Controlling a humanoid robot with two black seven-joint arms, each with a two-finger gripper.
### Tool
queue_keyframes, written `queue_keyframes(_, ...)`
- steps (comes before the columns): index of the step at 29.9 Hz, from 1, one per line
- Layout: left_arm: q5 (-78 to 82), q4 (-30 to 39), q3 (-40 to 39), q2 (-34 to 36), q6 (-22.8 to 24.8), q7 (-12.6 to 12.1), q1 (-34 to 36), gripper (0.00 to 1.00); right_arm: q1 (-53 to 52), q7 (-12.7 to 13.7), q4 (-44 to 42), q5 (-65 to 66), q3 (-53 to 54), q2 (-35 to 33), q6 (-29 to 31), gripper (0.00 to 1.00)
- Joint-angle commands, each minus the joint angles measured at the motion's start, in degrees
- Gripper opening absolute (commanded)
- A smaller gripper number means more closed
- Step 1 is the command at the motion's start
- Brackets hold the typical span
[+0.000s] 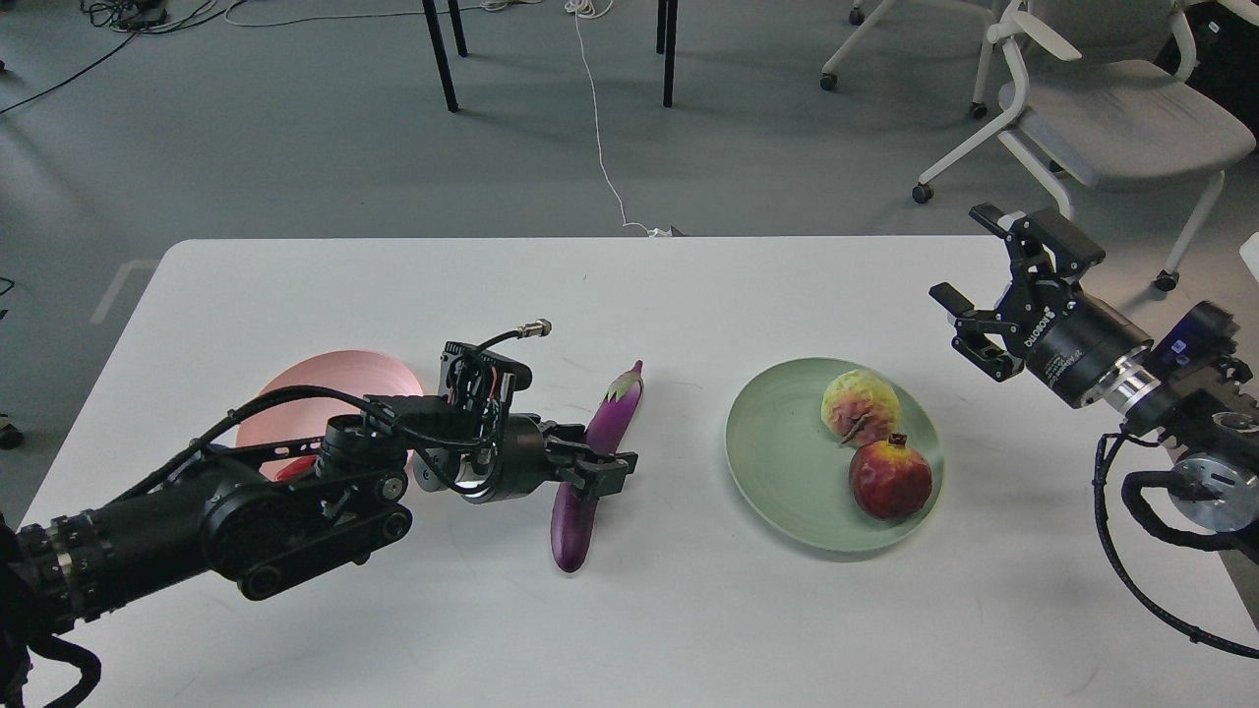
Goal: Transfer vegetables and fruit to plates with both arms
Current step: 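Move the left gripper to the eggplant and grasp it, then lift the eggplant and lower it onto the pink plate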
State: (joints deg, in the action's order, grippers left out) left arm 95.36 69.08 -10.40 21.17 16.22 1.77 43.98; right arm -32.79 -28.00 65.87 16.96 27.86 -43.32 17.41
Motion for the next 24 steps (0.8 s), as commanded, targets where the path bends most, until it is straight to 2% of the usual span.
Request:
queue_keyframes(1, 0.09, 0.01, 0.64, 0.19, 0.04, -0.27, 0.14, 0.13, 0.01, 0.0, -0.04, 0.09, 0.0, 0.25, 0.0, 0.97)
queue_keyframes(3, 0.09, 0.18, 0.64, 0.8, 0.04, -0.45, 0.14, 0.07, 0.01, 0.0, -0.04, 0.09, 0.0, 0.34, -0.09, 0.97)
queue_keyframes(7, -0.26, 2.46, -0.06, 3.96, 0.13, -0.27, 1.01, 0.07, 0.01, 0.0, -0.48, 0.09, 0.0, 0.34, -0.09, 0.97)
queue_keyframes(11, -1.58, 6.51, -0.41, 10.98, 1.27, 1.13, 4.26, 0.08, 0.01, 0.0, -0.57, 0.09, 0.0, 0.34, -0.09, 0.97)
queue_keyframes(15, -2.55, 7.13, -0.24, 20.47, 2.94, 7.1, 5.06, 0.08, 0.01, 0.0, -0.57, 0.09, 0.0, 0.6, -0.09, 0.97)
queue_keyframes(20, -2.64, 3.36, 0.55, 28.04, 2.68, 11.23, 4.45, 0.1, 0.01, 0.0, -0.57, 0.09, 0.0, 0.52, -0.09, 0.97)
queue_keyframes(24, -2.72, -1.91, 0.38, 30.42, 2.07, 14.58, 2.35, 0.11, 0.01, 0.0, -0.48, 0.09, 0.0, 0.61, -0.09, 0.97)
